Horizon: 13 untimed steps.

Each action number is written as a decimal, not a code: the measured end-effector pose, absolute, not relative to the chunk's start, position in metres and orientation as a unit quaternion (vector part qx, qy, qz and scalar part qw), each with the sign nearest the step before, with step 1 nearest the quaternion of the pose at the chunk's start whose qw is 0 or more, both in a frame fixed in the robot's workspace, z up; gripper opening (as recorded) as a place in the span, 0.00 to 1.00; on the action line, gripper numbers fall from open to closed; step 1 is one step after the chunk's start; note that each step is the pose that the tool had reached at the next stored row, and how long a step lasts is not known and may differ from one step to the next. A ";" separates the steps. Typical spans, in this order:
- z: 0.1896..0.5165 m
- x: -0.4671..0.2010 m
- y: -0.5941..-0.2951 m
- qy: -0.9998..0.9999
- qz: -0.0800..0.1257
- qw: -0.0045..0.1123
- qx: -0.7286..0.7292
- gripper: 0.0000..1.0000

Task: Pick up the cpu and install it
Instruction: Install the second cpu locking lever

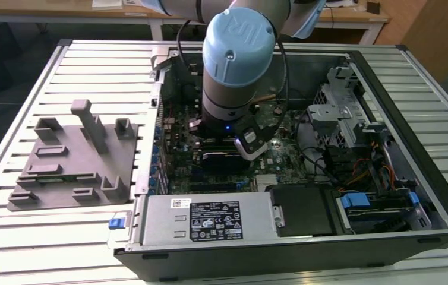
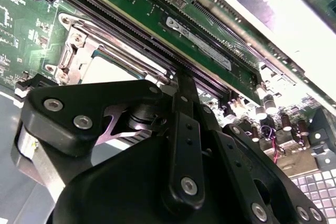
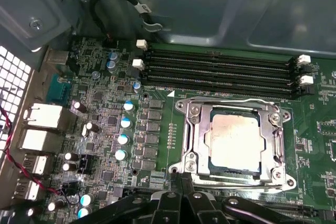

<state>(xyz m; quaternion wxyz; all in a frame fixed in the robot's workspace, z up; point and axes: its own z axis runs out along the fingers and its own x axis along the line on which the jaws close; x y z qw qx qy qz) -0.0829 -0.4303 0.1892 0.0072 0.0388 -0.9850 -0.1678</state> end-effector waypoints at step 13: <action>0.186 -0.087 -0.430 -0.984 -0.174 0.007 0.040 0.11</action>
